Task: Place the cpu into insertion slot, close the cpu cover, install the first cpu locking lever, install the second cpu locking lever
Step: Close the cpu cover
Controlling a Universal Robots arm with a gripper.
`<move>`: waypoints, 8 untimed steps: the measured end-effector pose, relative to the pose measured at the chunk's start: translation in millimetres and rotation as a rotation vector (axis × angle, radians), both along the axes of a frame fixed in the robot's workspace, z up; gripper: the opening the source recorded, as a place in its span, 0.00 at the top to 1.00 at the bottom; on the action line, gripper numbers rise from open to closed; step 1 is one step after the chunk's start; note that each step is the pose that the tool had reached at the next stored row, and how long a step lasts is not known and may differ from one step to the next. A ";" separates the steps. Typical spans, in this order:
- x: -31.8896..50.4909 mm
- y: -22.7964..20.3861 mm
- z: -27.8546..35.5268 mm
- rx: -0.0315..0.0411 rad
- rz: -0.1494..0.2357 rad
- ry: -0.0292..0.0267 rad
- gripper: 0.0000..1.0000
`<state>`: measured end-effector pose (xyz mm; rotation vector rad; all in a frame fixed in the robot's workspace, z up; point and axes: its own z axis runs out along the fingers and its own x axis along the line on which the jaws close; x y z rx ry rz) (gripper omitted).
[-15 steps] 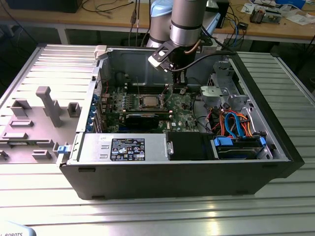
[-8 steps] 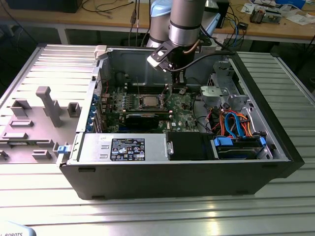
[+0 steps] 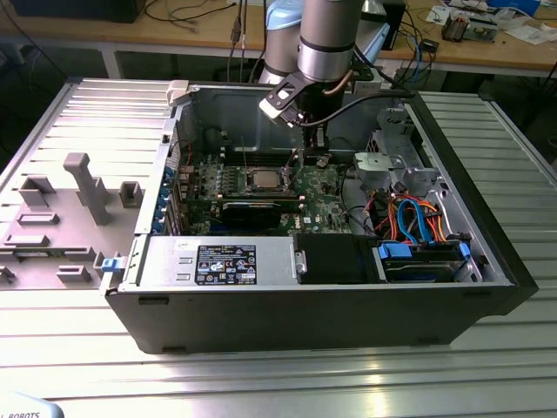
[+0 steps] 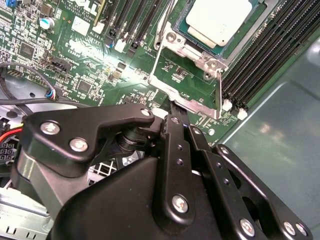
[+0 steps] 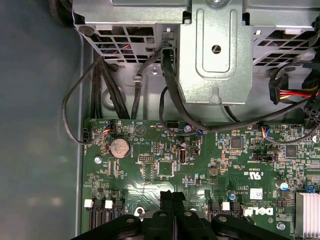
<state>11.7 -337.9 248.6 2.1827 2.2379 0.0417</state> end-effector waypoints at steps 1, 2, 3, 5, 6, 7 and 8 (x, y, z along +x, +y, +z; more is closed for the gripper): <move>0.0 0.0 0.0 0.0000 0.000 0.0000 0.89; 0.0 0.0 0.0 0.0001 0.000 0.0000 0.89; -0.1 0.0 0.0 0.0000 0.000 0.0000 0.89; -0.6 0.0 0.0 0.0000 0.000 0.0000 0.89; -1.0 0.0 0.0 0.0000 0.000 0.0000 0.89; -1.6 0.0 0.0 0.0000 0.000 0.0000 0.89; -2.0 0.0 0.0 0.0001 0.000 0.0000 0.89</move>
